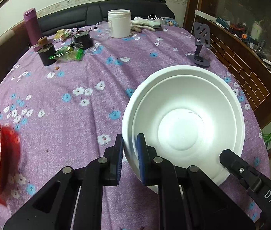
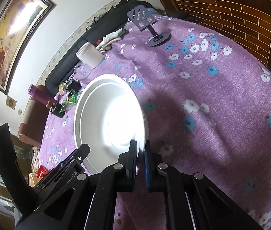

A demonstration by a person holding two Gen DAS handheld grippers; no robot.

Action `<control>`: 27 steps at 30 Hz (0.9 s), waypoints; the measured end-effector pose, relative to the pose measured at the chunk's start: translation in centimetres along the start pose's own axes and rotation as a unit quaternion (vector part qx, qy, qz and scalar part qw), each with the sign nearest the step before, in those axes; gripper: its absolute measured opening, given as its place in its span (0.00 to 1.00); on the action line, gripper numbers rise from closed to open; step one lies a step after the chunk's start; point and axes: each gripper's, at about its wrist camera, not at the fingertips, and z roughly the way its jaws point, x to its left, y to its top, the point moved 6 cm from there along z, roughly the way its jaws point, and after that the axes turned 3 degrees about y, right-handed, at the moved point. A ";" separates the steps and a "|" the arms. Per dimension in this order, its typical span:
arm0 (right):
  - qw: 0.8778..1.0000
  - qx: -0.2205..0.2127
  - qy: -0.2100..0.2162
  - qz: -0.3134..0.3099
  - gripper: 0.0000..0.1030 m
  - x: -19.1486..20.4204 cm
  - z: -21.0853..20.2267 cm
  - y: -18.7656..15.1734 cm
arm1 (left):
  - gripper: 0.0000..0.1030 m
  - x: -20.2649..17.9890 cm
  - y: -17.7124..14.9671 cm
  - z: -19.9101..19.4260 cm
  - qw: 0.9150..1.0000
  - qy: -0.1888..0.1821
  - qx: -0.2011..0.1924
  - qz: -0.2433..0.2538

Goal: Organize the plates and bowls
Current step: 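Lift the white bowl with the left tool and carry it toward the stack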

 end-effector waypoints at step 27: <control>0.997 0.030 0.009 -0.065 0.06 5.7 1.8 -4.3 | 0.11 7.6 -3.1 -1.4 0.998 0.013 0.007 -0.059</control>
